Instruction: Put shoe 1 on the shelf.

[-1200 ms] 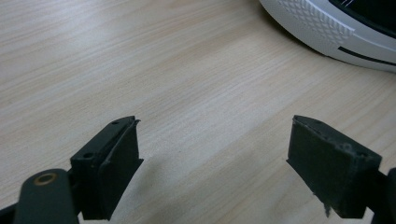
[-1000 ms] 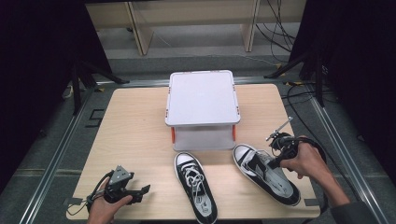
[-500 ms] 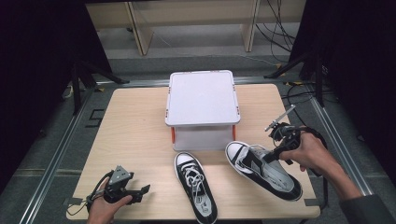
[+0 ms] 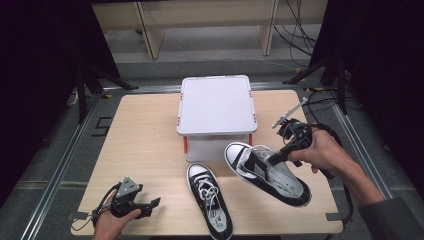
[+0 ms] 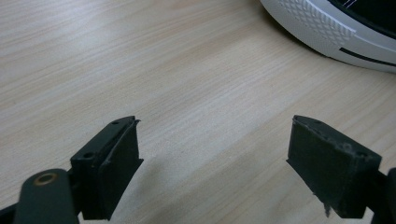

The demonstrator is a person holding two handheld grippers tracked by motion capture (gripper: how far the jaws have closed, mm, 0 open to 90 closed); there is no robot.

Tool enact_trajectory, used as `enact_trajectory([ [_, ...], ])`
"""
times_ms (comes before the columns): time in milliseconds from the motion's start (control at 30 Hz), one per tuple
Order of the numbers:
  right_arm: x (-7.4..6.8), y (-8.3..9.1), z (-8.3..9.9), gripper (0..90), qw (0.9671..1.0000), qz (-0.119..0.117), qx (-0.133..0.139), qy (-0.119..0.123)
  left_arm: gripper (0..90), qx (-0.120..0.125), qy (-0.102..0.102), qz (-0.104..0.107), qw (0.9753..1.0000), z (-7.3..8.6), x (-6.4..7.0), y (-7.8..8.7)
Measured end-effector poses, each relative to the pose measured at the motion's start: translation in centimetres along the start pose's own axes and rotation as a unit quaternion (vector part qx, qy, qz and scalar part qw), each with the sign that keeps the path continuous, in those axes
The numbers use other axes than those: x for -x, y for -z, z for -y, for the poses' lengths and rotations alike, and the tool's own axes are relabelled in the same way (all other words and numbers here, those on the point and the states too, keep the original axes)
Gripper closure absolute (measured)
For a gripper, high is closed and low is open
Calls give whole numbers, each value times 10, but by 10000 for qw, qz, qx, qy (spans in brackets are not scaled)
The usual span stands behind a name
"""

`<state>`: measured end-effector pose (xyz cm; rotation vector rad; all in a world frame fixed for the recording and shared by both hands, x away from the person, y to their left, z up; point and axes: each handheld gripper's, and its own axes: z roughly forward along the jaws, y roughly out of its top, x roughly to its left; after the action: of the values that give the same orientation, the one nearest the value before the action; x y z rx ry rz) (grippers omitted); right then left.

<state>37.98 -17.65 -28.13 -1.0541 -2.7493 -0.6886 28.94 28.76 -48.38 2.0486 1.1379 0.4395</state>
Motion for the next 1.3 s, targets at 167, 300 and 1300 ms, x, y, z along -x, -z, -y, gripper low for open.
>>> enact_trajectory([
  [167, -15, 8, -20, 884, 9998, -106, 100, 156, 162, 1, 27, 7, 10000, 0, 0, 0],
  [300, -20, 11, -32, 885, 9990, -185, 230, 331, 162, 10, 31, 6, 10000, 0, 0, 0],
  [1300, 11, 27, -170, 884, 9872, 263, 1420, -673, 162, 111, 122, 64, 9998, 0, -3, 2],
])
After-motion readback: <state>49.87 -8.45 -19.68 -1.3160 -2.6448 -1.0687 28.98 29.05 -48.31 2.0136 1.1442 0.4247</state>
